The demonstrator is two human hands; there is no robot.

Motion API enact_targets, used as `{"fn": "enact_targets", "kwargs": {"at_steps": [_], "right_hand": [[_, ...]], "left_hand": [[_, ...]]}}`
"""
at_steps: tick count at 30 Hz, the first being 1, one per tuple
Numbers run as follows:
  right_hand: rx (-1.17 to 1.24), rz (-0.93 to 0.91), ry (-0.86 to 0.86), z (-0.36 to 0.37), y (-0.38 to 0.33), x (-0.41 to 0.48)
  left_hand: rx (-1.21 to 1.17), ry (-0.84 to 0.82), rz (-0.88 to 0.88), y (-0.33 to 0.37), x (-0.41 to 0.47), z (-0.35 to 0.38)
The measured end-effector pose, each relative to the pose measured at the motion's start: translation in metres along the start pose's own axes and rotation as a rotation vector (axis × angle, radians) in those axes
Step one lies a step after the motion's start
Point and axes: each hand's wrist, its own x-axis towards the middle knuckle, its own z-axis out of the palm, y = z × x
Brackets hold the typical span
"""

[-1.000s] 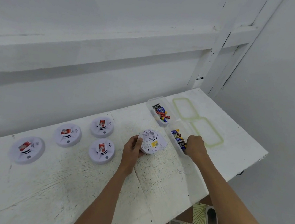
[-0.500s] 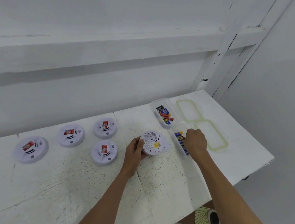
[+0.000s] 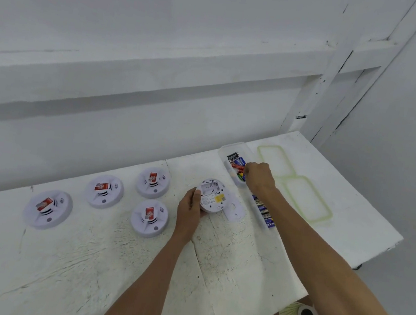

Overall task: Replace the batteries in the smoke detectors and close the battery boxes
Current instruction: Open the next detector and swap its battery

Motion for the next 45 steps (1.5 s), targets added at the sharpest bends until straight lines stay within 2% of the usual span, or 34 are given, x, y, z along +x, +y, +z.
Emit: {"fn": "enact_targets", "kwargs": {"at_steps": [4,11,19,29,33,39,45], "right_hand": [[-0.065,0.028,-0.094,0.000,-0.004,0.016],[-0.144,0.003,-0.135,0.001,-0.007,0.031],[-0.068,-0.030,-0.173,0.006,-0.001,0.040],[0.168,-0.074,-0.269,-0.005,0.009,0.042],[0.318,-0.036,-0.155,-0.009,0.008,0.040],[0.527,-0.152,0.127,-0.019,-0.015,0.022],[0.755,-0.175,0.184,-0.011,-0.047,-0.014]], "left_hand": [[0.026,0.031,0.034,-0.006,0.004,0.001],[0.056,0.055,0.101,-0.010,0.003,0.002],[0.162,0.086,0.238,-0.009,-0.002,0.006],[0.161,0.121,0.257,-0.009,0.000,0.006],[0.158,0.121,0.253,-0.007,-0.001,0.007],[0.142,0.118,0.244,-0.007,0.000,0.006],[0.118,0.126,0.232,-0.009,0.000,0.006]]}}
